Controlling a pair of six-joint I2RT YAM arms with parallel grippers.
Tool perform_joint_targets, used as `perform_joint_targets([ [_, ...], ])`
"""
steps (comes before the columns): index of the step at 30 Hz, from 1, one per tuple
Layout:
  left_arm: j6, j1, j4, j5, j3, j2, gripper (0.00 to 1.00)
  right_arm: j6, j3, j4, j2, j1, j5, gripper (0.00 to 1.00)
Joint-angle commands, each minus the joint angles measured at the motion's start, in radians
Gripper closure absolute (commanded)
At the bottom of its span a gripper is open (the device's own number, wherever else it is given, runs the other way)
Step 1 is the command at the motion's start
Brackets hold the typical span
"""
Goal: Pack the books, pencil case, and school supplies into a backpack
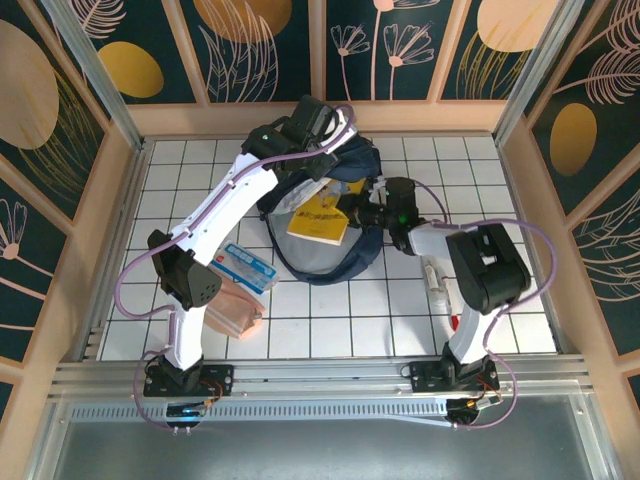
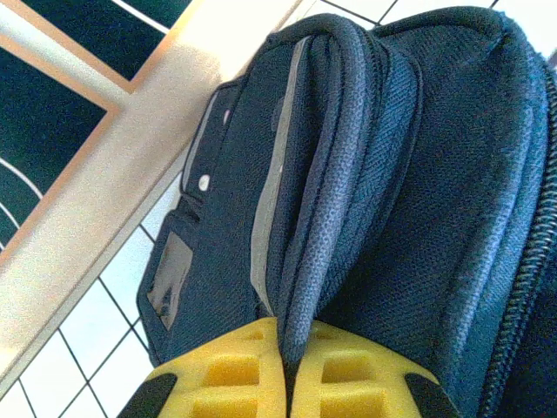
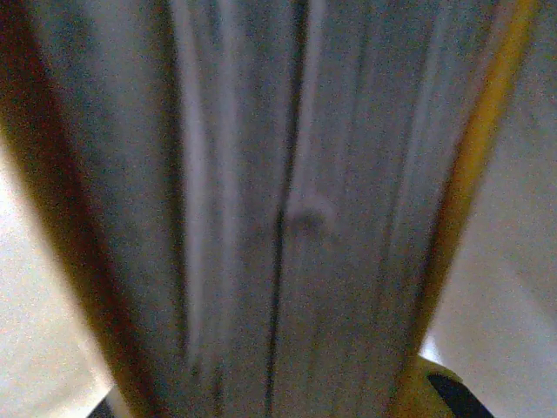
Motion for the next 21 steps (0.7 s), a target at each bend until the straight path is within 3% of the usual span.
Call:
perform_joint_targets([
  [1,-0.031,-0.003,0.084,0.019,0.073,-0.017,1.00,-0.044,0.095,0.108,0.066,0.026,0.004,1.00],
  [8,-0.034,-0.003,0.085,0.035,0.071,-0.021,1.00,-0.285,0.295,-0.090,0.222,0.064,0.045,0.98],
  [12,-0.028,-0.003,0.091,0.034,0.047,-0.030,1.00,-0.443,0.388,-0.284,0.264,0.065,0.160,0.72],
  [21,-0.021,-0.003,0.083,0.001,0.019,-0.029,1.00,-0.711,0.358,-0.633,0.085,0.066,0.419,0.44],
])
